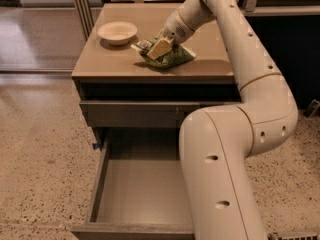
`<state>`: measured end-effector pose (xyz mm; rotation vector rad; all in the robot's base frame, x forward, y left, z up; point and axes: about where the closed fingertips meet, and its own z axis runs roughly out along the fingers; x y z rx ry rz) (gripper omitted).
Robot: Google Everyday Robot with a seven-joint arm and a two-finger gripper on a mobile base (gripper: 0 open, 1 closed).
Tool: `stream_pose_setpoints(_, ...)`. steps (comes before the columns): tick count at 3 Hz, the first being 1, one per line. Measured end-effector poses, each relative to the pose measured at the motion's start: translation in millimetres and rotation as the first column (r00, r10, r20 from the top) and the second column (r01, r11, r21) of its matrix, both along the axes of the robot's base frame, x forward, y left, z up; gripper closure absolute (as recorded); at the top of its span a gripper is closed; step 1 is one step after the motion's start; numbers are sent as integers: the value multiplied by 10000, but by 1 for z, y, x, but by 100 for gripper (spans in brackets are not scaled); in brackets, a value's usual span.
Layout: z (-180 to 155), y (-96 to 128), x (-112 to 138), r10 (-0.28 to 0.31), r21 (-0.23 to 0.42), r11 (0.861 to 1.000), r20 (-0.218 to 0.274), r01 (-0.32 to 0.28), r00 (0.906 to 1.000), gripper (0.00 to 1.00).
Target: Pick green jalapeno chip bag from middle drawer and place on counter
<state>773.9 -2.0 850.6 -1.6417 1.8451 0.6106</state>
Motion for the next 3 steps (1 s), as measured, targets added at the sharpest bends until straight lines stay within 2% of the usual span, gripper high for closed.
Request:
stream_pose_setpoints(2,0,0,0,0,0,10000,0,0,10000,12)
stream_pose_setpoints(3,0,0,0,0,0,10000,0,0,10000,0)
